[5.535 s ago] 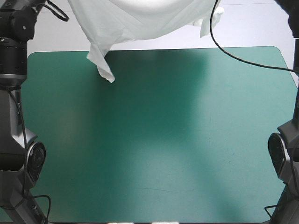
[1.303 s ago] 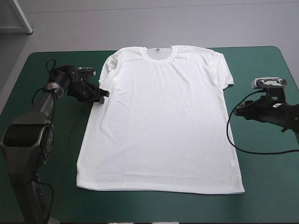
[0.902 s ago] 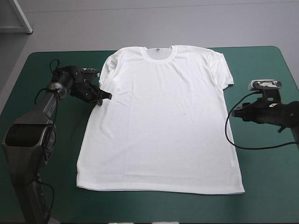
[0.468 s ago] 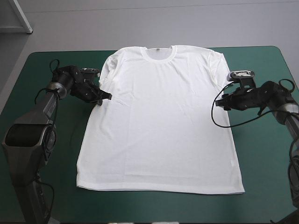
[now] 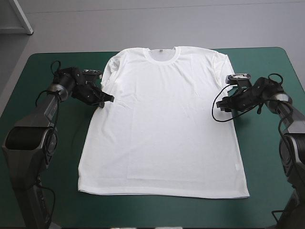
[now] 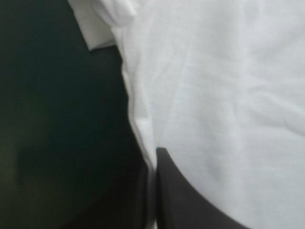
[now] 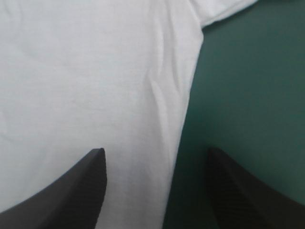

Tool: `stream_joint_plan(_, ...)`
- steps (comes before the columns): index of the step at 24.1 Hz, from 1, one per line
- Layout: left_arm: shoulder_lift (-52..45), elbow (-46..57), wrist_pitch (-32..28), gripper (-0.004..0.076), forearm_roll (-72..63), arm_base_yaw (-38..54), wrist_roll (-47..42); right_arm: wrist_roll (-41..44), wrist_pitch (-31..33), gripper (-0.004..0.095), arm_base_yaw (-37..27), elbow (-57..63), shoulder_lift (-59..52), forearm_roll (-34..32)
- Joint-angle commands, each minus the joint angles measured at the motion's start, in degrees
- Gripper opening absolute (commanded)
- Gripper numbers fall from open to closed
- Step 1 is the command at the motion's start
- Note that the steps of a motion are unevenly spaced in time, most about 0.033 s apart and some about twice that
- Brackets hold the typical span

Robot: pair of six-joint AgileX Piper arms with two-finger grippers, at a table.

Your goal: Fold the cloth

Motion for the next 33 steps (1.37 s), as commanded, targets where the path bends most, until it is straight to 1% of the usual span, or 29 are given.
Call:
stream_joint_plan(1, -3.01, -1.43, -0.97, 0.0021, -0.86, -0.36, 0.30, 0.19, -0.05, 0.0566, 1.94, -1.11, -0.88, 0.36)
stream_joint_plan(3, -3.01, -1.43, -0.97, 0.0021, -0.86, -0.36, 0.30, 0.31, 0.72, 0.0527, 3.52, -1.11, -0.48, 0.24)
stream_joint_plan(5, -3.01, -1.43, -0.97, 0.0021, -0.86, -0.36, 0.42, 0.42, 1.74, 0.0468, 4.61, -1.11, -0.27, -0.08)
stream_joint_plan(8, -3.01, -1.43, -0.72, 0.0021, -0.56, -0.36, 1.56, 3.07, 2.17, 0.0341, 5.15, -1.11, -0.03, -1.25)
stream_joint_plan(10, -3.01, -1.43, -0.49, 0.0020, -0.18, -0.36, 1.43, 4.19, 2.04, 0.0215, 5.15, -1.11, -0.03, -2.49)
stream_joint_plan(11, -3.01, -1.43, -0.50, 0.0020, 0.04, -0.36, 1.51, 4.19, 2.04, 0.0055, 5.15, -1.11, -0.03, -4.15)
stream_joint_plan(12, -3.01, -1.43, -0.64, 0.0020, -0.12, -0.36, 1.51, 4.70, 1.94, -0.0018, 5.15, -1.15, -0.03, -4.87)
stream_joint_plan(13, -3.01, -1.43, -1.36, 0.0021, -0.37, -0.36, 1.51, 5.85, 1.94, -0.0003, 5.15, -1.52, -0.03, -6.51)
stream_joint_plan(15, -3.45, -1.43, -2.40, 0.0021, -1.19, -0.36, 1.28, 6.54, 2.22, -0.0003, 5.15, -2.29, -1.31, -7.26)
stream_joint_plan(18, -4.98, -1.64, -2.80, 0.0021, -2.13, -0.36, 1.30, 6.54, 2.41, -0.0003, 5.15, -3.09, -4.16, -7.26)
stream_joint_plan(20, -7.85, -1.64, -3.04, 0.0021, -2.33, -0.36, 1.30, 6.14, 2.89, -0.0004, 5.15, -4.29, -8.29, -6.32)
stream_joint_plan(23, -13.63, -1.64, -5.30, 0.0021, -2.33, -0.25, 1.40, 3.67, 2.91, -0.0004, 5.15, -5.62, -15.52, -3.99)
stream_joint_plan(27, -22.77, -1.64, -8.30, 0.0021, -1.36, -0.25, 1.54, 3.12, 3.22, -0.0004, 5.15, -8.10, -23.10, -3.99)
stream_joint_plan(33, -34.85, -1.64, -12.71, 0.0021, 1.67, -0.14, 1.54, 3.12, 3.22, -0.0004, 5.15, -13.78, -30.55, -6.14)
